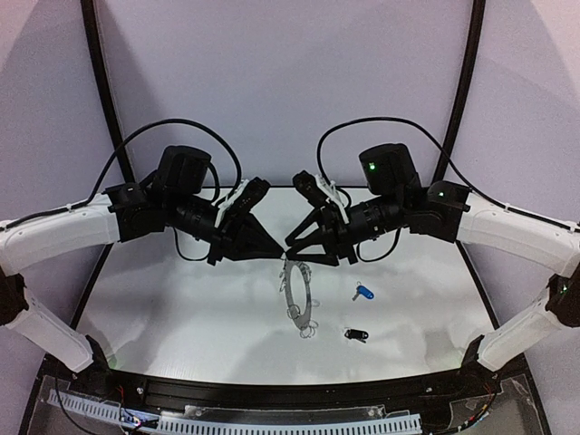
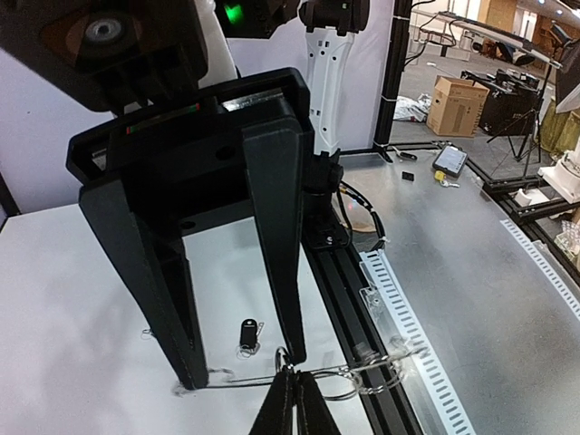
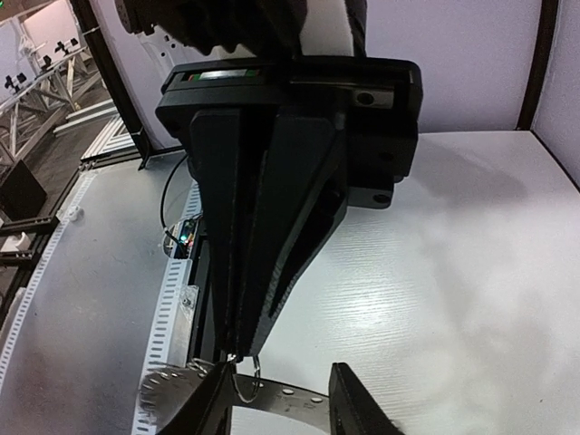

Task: Put the keys on the keyring

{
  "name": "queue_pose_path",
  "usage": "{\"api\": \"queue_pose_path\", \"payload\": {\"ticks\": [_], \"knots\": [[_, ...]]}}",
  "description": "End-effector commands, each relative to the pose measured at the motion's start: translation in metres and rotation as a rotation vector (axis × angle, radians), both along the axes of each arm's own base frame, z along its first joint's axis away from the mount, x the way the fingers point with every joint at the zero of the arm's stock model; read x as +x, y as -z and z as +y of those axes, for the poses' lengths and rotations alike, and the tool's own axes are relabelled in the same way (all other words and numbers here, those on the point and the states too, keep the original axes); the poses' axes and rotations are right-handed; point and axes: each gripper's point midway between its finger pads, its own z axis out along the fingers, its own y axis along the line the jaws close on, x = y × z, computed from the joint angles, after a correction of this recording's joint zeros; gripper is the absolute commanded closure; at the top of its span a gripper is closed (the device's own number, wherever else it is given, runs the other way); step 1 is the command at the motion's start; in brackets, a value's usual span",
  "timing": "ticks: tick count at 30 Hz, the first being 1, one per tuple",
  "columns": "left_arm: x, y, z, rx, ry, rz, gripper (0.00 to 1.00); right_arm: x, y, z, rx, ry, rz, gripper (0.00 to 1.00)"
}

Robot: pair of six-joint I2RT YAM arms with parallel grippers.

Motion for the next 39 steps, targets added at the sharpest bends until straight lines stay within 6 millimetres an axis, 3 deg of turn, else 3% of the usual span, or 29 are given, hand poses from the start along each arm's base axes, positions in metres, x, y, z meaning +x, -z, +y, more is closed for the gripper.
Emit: {"api": "queue_pose_path", "payload": {"ticks": [1,4,7,13,14,16,20,25,28,32,39], "knots": [[-0.003,-0.026,0.003,-0.070,-0.005,-0.081,0.99,-0.004,-0.008,0.006,0.016,-0.025,-0.013,0.66],[-0.001,-0.027,0.002,-0.079,-0.013,-0.094,0.99,-0.004,-0.005,0.006,0.008,-0.025,-0.015,0.78],[-0.001,-0.027,0.002,-0.080,-0.015,-0.096,0.99,-0.004,-0.004,0.005,0.004,-0.021,-0.019,1.00],[0.002,-0.028,0.001,-0.086,-0.036,-0.099,0.99,-0.006,-0.009,0.003,0.028,-0.029,-0.059,1.00],[0.004,-0.030,0.002,-0.093,-0.053,-0.105,0.95,-0.006,-0.012,0.001,0.046,-0.021,-0.080,1.00],[0.007,-0.029,0.004,-0.095,-0.086,-0.103,0.69,-0.004,-0.020,-0.002,0.083,-0.003,-0.122,1.00],[0.010,-0.021,0.009,-0.102,-0.141,-0.088,0.48,-0.006,-0.035,-0.006,0.150,0.014,-0.153,1.00],[0.017,-0.030,0.004,-0.153,-0.174,-0.062,0.49,-0.013,-0.047,-0.006,0.222,-0.015,-0.150,1.00],[0.018,-0.036,0.001,-0.186,-0.174,-0.044,0.56,-0.014,-0.051,-0.005,0.249,-0.016,-0.159,1.00],[0.016,-0.042,-0.001,-0.234,-0.160,-0.026,0.75,-0.011,-0.060,-0.003,0.314,-0.005,-0.170,1.00],[0.021,-0.038,-0.002,-0.225,-0.187,-0.027,0.83,-0.008,-0.073,-0.007,0.409,0.043,-0.194,1.00]]}}
